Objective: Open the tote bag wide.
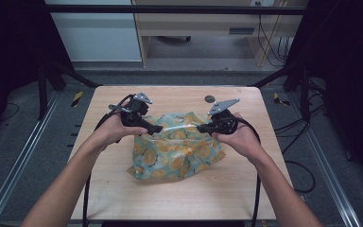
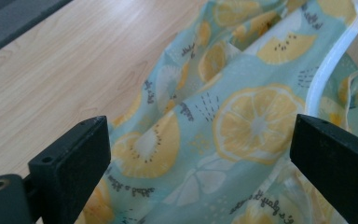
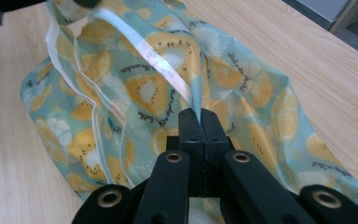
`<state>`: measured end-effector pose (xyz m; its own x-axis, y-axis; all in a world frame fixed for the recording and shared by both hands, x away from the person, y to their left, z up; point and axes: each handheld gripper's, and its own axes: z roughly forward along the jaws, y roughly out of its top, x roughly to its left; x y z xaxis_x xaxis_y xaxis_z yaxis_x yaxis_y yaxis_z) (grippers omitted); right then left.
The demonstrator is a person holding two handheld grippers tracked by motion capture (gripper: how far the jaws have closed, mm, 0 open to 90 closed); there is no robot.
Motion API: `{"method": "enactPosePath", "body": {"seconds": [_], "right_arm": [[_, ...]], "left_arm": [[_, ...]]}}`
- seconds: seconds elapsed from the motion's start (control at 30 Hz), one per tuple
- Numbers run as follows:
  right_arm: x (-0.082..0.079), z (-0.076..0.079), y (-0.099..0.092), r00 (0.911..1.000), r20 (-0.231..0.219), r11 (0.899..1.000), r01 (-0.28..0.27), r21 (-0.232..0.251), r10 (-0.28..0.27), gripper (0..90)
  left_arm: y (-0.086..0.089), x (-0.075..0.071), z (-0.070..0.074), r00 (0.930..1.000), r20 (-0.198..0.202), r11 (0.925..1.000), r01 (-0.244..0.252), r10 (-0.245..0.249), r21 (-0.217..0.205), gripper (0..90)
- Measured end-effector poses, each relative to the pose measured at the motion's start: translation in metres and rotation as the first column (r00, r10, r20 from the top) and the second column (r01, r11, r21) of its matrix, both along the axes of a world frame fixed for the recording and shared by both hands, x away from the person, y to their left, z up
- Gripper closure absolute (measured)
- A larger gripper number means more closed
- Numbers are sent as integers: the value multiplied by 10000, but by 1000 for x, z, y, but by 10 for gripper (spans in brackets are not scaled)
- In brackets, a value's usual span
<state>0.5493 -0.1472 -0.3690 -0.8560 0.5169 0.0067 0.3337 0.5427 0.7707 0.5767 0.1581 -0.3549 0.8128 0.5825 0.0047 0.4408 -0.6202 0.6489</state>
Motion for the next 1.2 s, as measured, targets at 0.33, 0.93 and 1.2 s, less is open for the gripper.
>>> {"method": "enactPosePath", "body": {"seconds": [0.33, 0.93, 1.2], "right_arm": [[-4, 9, 0, 9997, 233, 9998, -120, 143, 117, 900], [-23, 24, -2, 9977, 666, 9997, -162, 169, 150, 900], [-57, 30, -10, 9943, 1031, 9991, -314, 285, 283, 900]], "left_arm": [[9, -5, -16, 9963, -752, 9963, 462, -408, 719, 294], [26, -47, 9, 9981, 532, 9988, 322, -303, -368, 900], [29, -87, 22, 9895, 1111, 9940, 982, -925, -473, 900]]}}
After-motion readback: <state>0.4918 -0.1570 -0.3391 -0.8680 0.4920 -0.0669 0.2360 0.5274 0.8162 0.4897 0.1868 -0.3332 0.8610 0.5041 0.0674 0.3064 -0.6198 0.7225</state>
